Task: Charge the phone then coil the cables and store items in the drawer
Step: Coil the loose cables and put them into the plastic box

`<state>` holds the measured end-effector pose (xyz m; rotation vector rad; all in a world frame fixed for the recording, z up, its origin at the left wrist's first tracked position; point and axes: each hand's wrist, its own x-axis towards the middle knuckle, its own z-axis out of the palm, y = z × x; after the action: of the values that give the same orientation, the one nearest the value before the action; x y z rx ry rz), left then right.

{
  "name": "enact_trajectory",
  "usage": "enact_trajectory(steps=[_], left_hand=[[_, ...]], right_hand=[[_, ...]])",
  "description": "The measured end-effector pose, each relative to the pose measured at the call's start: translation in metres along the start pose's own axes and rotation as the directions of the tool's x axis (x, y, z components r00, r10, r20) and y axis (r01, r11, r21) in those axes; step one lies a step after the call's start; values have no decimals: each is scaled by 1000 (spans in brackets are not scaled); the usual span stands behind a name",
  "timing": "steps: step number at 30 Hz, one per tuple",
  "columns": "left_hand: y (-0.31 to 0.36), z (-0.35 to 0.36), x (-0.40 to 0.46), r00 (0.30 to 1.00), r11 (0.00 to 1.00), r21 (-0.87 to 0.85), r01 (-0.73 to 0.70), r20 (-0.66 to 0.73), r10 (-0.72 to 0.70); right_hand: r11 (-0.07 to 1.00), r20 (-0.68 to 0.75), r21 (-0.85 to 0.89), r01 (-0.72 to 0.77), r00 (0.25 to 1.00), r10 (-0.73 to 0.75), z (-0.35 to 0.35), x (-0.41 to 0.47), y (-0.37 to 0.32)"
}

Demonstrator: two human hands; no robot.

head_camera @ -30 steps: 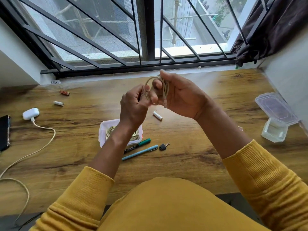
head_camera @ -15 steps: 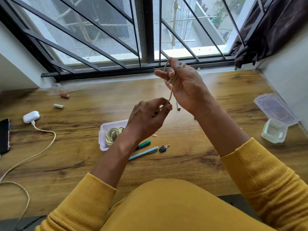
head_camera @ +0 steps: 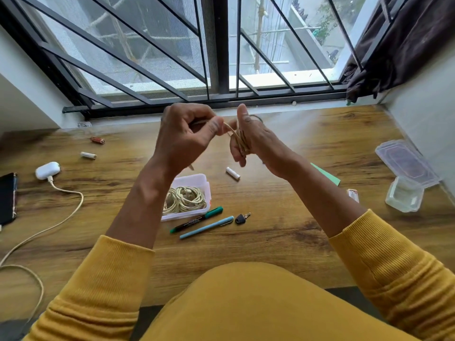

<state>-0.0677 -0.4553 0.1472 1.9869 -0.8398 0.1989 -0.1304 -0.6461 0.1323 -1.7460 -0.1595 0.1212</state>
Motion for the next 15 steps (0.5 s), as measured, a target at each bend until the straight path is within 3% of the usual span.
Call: enact_trajectory(steps=[4, 8, 12, 15], left_hand=[[-6, -4, -3, 998, 999, -11, 42, -36, -42], [-4, 4, -7, 997, 996, -60, 68, -27, -70], [1, 13, -10, 992, 980, -170, 107, -42, -116], [10, 20, -15, 985, 912, -373, 170, 54, -162]], right_hand=[[994, 260, 81, -67, 965, 44, -5, -1, -7], [952, 498, 224, -209, 864, 72, -8, -3, -13], [833, 576, 472, -287, 816, -45, -14, -8, -14], [716, 575, 634, -294, 798, -182, -15, -9, -15]])
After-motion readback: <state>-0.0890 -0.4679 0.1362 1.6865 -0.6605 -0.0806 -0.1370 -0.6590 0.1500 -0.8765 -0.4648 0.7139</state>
